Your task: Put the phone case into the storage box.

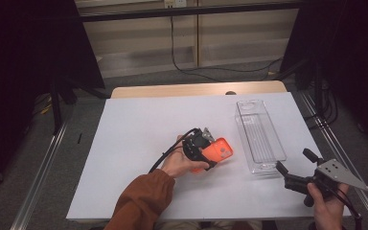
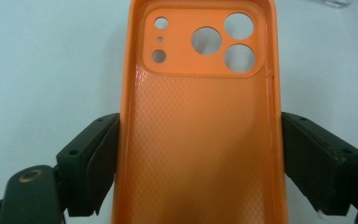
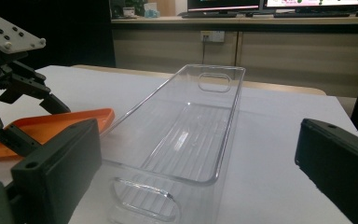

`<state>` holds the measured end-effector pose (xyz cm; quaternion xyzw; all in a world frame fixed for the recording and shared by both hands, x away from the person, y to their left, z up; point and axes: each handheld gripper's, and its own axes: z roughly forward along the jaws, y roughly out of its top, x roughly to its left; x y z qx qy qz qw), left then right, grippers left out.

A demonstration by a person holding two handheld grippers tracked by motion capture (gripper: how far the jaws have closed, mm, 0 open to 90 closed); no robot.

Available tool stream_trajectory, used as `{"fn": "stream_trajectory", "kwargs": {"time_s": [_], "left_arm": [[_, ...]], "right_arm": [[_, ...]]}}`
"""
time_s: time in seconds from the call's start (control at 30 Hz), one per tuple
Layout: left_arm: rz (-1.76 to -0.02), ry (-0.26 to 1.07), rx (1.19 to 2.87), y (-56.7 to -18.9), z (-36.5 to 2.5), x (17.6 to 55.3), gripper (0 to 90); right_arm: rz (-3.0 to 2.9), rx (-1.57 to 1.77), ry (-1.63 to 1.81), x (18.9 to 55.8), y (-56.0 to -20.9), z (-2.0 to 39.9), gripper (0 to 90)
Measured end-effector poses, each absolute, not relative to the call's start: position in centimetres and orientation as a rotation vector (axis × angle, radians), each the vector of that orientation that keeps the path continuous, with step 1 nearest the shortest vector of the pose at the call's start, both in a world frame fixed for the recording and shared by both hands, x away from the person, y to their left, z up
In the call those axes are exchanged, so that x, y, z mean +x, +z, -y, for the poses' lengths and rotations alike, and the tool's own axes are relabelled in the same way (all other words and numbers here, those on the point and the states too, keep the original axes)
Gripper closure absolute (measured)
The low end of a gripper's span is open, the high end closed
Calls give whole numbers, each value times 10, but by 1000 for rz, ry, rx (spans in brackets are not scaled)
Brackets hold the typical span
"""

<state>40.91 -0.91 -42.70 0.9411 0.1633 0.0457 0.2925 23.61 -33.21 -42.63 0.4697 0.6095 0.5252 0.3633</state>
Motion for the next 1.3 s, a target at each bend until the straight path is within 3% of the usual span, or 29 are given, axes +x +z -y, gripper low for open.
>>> {"fn": "stream_trajectory", "kwargs": {"time_s": [1.3], "left_arm": [[-510,305,2298,-407,-34,399,165]], "right_arm": [[-1564,1213,1351,236,-426,332,0]]}}
